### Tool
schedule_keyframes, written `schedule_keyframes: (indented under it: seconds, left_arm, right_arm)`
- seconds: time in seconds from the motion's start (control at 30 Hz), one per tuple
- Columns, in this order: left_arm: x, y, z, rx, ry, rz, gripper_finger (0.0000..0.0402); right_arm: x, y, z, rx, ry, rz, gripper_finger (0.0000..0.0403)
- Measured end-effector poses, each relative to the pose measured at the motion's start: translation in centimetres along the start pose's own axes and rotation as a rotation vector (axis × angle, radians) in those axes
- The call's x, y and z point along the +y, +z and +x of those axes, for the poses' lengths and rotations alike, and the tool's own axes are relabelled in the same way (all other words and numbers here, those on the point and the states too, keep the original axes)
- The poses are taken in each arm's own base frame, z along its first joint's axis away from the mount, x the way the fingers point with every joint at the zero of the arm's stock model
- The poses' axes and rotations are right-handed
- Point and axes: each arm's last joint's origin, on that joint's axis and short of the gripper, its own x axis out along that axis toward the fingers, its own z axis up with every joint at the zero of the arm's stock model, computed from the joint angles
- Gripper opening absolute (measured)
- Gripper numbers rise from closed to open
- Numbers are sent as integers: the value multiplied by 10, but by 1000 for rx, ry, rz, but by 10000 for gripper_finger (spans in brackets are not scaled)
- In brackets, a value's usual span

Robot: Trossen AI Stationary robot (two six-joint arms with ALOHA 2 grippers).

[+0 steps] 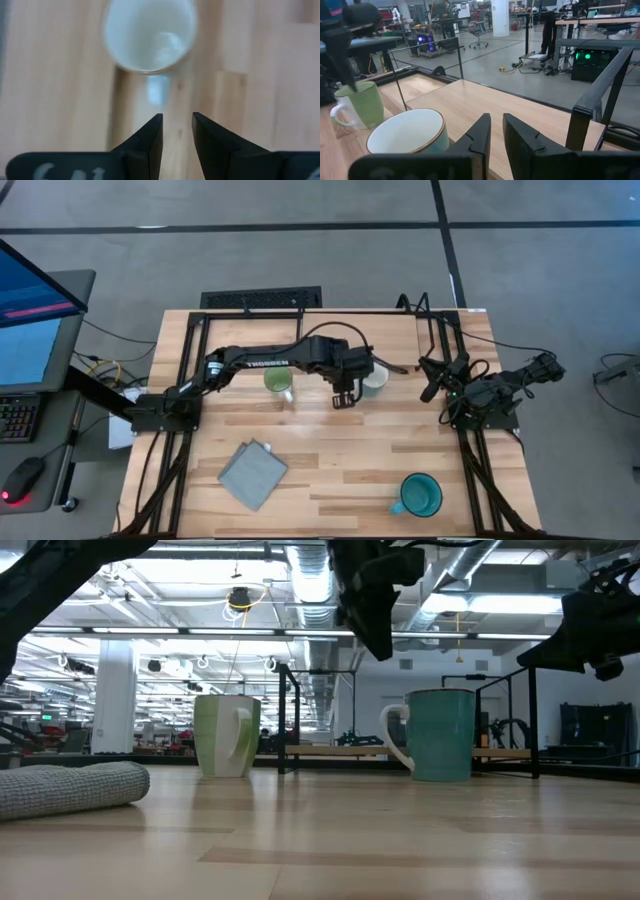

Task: Stack small to large cups/mugs on shelf
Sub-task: Put the light blue mug on the shelf

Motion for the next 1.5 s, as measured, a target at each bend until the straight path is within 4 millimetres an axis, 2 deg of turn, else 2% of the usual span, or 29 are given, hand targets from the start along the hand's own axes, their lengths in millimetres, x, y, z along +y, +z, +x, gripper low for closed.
schedule_keyframes:
  seconds: [0.13, 0.23, 0.43, 0.6, 0.73, 0.87, 1.0, 1.23, 1.5]
  left_arm:
    - [2, 0, 1, -1, -94, 30, 102]
    - [6, -2, 1, 17, -131, 21, 121]
    - [17, -5, 3, 38, -106, 45, 180]
    - [26, -6, 4, 53, -11, 22, 206]
    - [35, -5, 5, 42, 46, -17, 213]
    - [46, -5, 5, 34, 135, -144, 213]
    - [55, -11, 6, 78, 140, -225, 213]
    - [56, -15, 6, 116, 149, -243, 213]
    - [51, -6, 7, 32, -52, -169, 213]
  right_arm:
    - [0, 0, 0, 0, 0, 0, 74]
    - [0, 0, 0, 0, 0, 0, 74]
    - [0, 0, 0, 0, -1, 0, 74]
    - [0, 0, 0, 0, -1, 1, 74]
    - [0, 0, 0, 0, -1, 2, 74]
    - [0, 0, 0, 0, -2, 2, 74]
    - [0, 0, 0, 0, -2, 2, 74]
    - [0, 0, 0, 0, -1, 2, 74]
    - [0, 0, 0, -1, -2, 1, 74]
